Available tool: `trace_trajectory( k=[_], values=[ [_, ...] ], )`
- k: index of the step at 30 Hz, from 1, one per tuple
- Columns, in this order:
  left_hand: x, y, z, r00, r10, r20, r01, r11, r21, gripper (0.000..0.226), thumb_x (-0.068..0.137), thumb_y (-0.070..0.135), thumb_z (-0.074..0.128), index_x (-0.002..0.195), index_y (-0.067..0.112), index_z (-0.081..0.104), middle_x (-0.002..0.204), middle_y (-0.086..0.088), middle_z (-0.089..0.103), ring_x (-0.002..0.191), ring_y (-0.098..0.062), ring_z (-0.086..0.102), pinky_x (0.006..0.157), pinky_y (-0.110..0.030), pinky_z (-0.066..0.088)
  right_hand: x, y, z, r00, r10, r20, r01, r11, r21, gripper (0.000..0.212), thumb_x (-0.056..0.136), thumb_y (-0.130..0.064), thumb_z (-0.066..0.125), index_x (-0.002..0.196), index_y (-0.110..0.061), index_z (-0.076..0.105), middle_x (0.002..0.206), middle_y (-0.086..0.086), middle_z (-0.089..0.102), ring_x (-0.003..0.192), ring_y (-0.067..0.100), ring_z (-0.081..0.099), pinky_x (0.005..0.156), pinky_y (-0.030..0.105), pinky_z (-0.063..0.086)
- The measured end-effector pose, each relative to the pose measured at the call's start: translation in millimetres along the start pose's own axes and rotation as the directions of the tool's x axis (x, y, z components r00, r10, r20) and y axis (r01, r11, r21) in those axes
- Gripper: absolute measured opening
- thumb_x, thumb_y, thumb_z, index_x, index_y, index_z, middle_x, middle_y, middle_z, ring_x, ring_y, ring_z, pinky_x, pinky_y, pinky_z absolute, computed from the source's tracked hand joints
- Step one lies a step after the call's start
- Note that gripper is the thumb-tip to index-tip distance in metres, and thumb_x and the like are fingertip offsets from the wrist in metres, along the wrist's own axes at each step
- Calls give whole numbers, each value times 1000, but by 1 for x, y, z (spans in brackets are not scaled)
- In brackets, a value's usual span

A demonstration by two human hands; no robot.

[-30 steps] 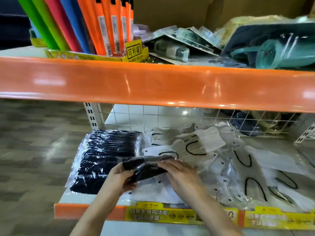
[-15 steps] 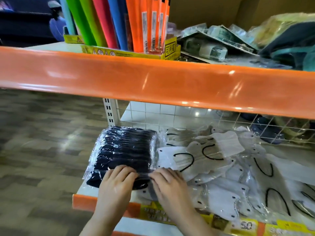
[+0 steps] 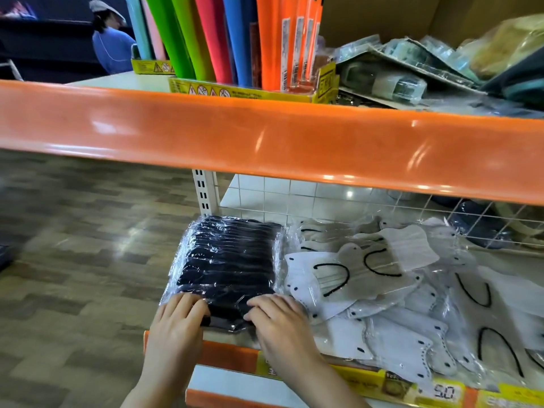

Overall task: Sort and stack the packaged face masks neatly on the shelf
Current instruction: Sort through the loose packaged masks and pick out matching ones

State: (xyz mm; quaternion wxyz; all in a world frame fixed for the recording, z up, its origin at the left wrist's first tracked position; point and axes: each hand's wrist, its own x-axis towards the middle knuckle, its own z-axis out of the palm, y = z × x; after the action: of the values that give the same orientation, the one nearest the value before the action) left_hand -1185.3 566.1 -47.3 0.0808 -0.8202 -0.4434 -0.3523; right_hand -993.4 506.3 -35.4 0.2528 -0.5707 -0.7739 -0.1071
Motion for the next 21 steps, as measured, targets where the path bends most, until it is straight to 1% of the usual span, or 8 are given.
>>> trace_trajectory(
  k=[3, 7, 11, 14, 16, 18, 20, 21],
  values=[
    [-2, -6, 8, 995, -12, 94, 10, 1000, 22, 28, 52, 6, 44, 75, 22, 44, 75, 2, 49, 74, -24, 42, 60, -32, 30, -1, 2, 6, 996, 45, 82, -45, 999, 4, 30, 62, -13, 72, 85, -32, 68, 112, -10, 63, 108, 12, 55, 94, 26, 31],
    [-1, -12, 15, 987, -47, 151, 42, 999, 33, 28, 47, 4, 48, 71, 19, 49, 73, 4, 47, 72, -24, 42, 55, -31, 35, 0, 4, 7, 986, 69, 150, -71, 997, 10, 32, 57, -17, 77, 83, -34, 69, 111, -14, 62, 107, 10, 54, 93, 25, 38],
    [1, -11, 10, 978, -100, 185, 91, 994, 58, 29, 45, 8, 49, 71, 21, 50, 76, 6, 50, 77, -21, 42, 57, -29, 28, 3, 5, 9, 996, 24, 85, -25, 1000, 16, 28, 63, -16, 69, 85, -33, 71, 110, -14, 64, 106, 10, 55, 95, 25, 37],
    [1, -8, 5, 969, -127, 214, 116, 991, 64, 16, 57, 23, 44, 72, 23, 50, 81, 7, 53, 82, -19, 45, 59, -29, 28, 7, 4, 10, 999, 4, 31, -5, 1000, 29, 26, 70, -15, 57, 86, -30, 71, 110, -11, 65, 104, 10, 56, 94, 25, 36],
    [2, -8, 5, 952, -139, 274, 122, 989, 80, 25, 61, 41, 44, 78, 27, 56, 89, 9, 58, 89, -15, 48, 62, -31, 38, 7, 2, 13, 996, 33, 85, -34, 999, 12, 24, 63, -19, 68, 83, -30, 71, 109, -12, 66, 101, 10, 58, 90, 24, 39],
    [5, -11, 4, 916, -174, 361, 150, 984, 93, 46, 58, 61, 46, 88, 30, 61, 97, 11, 60, 94, -10, 51, 66, -33, 47, 7, 1, 17, 987, 68, 148, -69, 998, 1, 20, 61, -29, 73, 81, -33, 70, 105, -16, 66, 97, 7, 60, 82, 22, 46],
    [8, -13, 4, 874, -201, 444, 170, 979, 109, 66, 51, 74, 45, 97, 30, 65, 102, 10, 62, 93, -13, 59, 67, -36, 51, 8, 0, 17, 980, 97, 172, -102, 994, 24, 15, 76, -44, 61, 82, -35, 71, 102, -19, 65, 95, 3, 61, 76, 20, 48],
    [9, -14, 3, 853, -209, 479, 173, 978, 119, 73, 49, 77, 45, 100, 29, 66, 104, 9, 62, 94, -16, 61, 68, -38, 52, 8, -1, 16, 975, 115, 189, -125, 991, 45, 26, 82, -50, 50, 83, -35, 71, 102, -19, 66, 95, 2, 61, 76, 19, 48]
  ],
)
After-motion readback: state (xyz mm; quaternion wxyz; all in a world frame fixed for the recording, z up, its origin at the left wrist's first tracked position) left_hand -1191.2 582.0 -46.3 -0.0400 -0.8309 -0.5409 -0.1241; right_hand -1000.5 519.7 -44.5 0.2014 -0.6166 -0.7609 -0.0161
